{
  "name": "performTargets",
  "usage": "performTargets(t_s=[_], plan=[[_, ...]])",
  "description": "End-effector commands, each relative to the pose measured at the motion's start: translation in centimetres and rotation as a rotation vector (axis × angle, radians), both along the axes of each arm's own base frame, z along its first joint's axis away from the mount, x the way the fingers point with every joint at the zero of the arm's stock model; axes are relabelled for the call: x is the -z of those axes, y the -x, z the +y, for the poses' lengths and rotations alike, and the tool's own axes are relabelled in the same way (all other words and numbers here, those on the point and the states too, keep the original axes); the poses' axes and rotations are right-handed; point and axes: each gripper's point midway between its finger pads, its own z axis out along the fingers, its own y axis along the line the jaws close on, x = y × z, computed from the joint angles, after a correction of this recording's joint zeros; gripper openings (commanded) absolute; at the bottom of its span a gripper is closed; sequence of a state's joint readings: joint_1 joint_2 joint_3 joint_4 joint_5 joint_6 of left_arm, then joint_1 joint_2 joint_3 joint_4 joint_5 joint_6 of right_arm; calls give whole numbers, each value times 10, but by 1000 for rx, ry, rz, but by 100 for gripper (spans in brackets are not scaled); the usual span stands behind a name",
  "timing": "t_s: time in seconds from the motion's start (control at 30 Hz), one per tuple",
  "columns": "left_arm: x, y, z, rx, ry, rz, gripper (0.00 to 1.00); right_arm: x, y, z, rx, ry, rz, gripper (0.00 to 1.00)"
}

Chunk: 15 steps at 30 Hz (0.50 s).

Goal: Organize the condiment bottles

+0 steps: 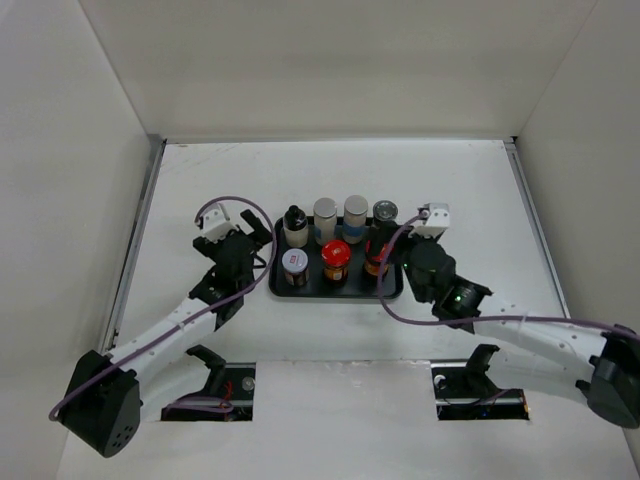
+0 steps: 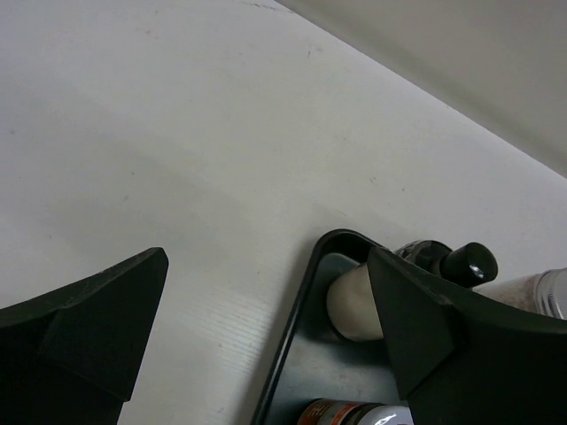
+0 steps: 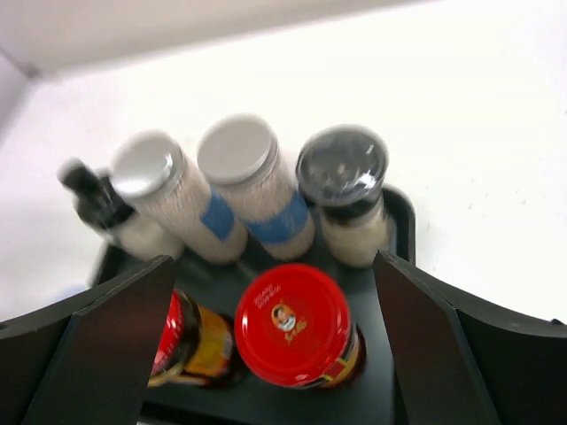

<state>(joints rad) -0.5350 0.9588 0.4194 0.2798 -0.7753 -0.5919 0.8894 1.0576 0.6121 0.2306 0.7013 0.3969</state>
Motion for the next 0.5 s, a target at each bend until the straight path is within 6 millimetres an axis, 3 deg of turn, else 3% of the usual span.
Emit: performTargets(t_s=[0.0, 0.13, 0.3, 0.47], plan=[[-21, -4, -7, 1, -8, 15, 100, -46, -2, -30, 106, -156, -159, 100], [-31, -2, -1, -42, -19, 5, 100, -56, 1, -84, 281, -237, -237, 100], [-32, -4, 6, -68, -33, 15, 100, -40, 5, -138, 444, -365, -274, 100], [-24, -6, 4, -67, -43, 37, 100, -20, 4, -160, 524, -437, -252, 100]])
